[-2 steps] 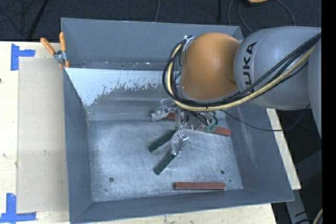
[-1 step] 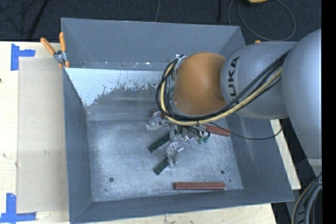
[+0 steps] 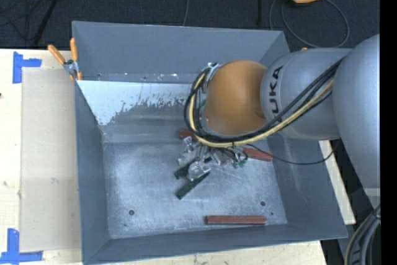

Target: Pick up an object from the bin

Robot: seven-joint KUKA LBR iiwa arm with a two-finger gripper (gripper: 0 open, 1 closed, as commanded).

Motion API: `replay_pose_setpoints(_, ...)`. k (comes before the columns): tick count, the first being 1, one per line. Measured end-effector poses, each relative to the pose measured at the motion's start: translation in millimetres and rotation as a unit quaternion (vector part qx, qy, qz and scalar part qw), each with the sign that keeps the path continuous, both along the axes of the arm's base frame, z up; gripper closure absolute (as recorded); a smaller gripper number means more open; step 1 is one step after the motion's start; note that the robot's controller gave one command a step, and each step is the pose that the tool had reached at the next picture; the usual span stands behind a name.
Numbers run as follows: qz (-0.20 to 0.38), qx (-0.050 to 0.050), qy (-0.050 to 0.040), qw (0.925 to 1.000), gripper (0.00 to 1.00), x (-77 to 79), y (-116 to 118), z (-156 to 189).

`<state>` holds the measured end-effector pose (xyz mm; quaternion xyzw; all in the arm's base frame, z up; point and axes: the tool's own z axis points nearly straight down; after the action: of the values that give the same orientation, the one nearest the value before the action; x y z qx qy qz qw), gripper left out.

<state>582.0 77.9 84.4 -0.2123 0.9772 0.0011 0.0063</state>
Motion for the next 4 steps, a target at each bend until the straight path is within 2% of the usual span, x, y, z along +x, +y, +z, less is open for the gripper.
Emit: replay_pose_setpoints(4, -0.001, -0.002, 0.0064, 1.0000, 1.00, -2.1, -1, 15)
